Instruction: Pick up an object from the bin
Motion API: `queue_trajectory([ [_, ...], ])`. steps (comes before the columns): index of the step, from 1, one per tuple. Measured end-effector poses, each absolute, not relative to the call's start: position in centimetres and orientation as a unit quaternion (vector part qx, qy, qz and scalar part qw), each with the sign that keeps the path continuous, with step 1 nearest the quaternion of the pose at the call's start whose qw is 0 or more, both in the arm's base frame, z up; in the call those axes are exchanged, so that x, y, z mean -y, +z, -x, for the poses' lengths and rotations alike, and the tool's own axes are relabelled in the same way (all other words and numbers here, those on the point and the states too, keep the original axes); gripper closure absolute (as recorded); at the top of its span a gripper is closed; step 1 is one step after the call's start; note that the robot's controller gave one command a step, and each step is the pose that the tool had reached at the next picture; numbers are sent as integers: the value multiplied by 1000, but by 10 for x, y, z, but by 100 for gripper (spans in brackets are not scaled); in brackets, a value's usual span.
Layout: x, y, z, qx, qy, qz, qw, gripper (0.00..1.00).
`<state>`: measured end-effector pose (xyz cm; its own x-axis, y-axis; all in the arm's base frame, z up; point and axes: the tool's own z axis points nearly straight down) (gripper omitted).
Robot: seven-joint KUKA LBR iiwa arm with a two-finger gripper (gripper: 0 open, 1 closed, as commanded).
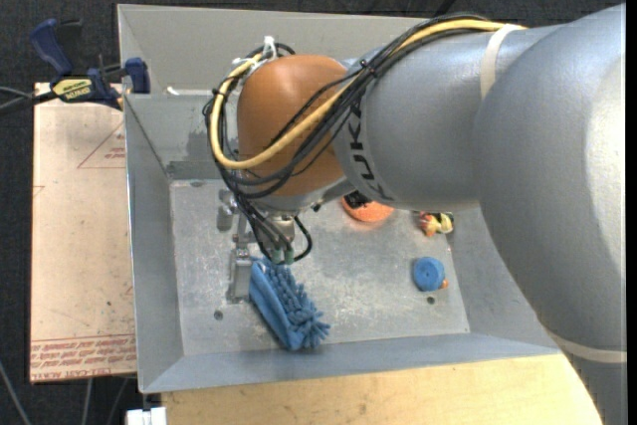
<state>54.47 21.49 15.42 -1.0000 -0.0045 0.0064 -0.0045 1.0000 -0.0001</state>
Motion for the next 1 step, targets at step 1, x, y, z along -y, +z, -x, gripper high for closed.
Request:
queue_trajectory([
  [1,-214,159,-546,1000,-1,0,0,0],
])
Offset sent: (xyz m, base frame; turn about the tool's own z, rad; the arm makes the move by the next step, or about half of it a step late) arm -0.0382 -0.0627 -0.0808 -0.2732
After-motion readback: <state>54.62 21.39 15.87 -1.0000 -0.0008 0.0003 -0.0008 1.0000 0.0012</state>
